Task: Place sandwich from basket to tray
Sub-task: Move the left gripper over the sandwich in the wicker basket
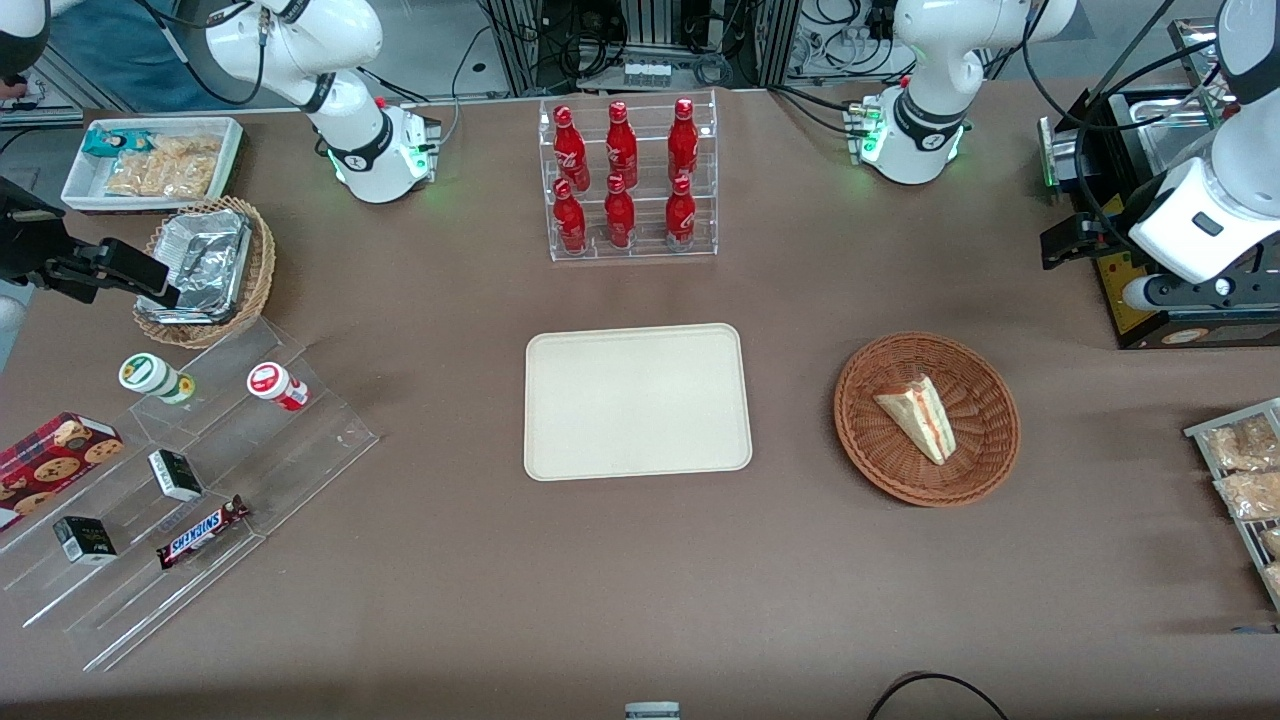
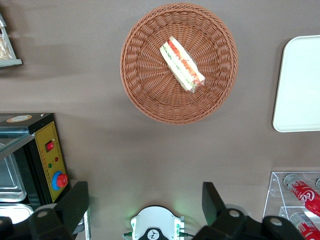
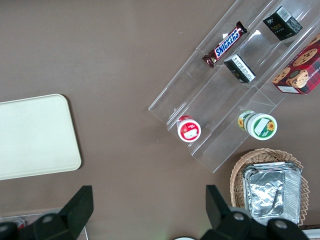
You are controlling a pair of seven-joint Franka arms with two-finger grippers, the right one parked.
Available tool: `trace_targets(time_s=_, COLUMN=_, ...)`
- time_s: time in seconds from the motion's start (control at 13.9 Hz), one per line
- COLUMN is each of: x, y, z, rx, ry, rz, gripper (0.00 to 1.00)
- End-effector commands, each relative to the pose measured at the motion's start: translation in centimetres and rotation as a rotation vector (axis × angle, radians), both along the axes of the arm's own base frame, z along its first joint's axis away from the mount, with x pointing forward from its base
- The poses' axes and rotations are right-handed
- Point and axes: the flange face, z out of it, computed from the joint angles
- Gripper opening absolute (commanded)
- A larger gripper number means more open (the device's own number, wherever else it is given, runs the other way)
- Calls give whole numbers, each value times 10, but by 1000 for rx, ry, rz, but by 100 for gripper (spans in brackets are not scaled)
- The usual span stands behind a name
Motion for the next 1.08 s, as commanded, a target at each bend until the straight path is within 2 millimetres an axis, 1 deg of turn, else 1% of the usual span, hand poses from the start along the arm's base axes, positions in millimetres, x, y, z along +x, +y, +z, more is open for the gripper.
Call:
trace_targets(time_s=0.0, x=6, y=0, z=5, rx=-6, ry=-48, rz=-17, gripper=100)
trace_targets(time_s=0.07, x=6, y=-1, z=1, rx=-7, ry=-44, rz=-25, gripper=100)
trace_targets(time_s=0.14, x=8, y=0, z=-11, rx=-6, ry=-12, rz=-23, gripper=100)
trace_targets(time_s=0.36, x=16, y=-3, z=-64, rx=-7, ry=50, rz=-26, gripper=100)
trace_targets(time_s=0.58, x=14, y=-8, z=-122, rx=-5, ry=37, rz=-22, gripper=100)
trace_targets(time_s=0.65, x=12, y=-8, z=-137, rx=-3, ry=26, rz=-10, gripper=100)
trace_targets(time_s=0.72, x=12, y=-13, z=-150, rx=-1, ry=15, rz=-4, gripper=100)
trace_targets(time_s=0.86, x=9, y=-14, z=-174, rx=0, ry=-9, rz=10, gripper=100)
trace_targets(time_s=1.01, x=3, y=-15, z=-202, rx=-1, ry=-42, rz=26, gripper=100)
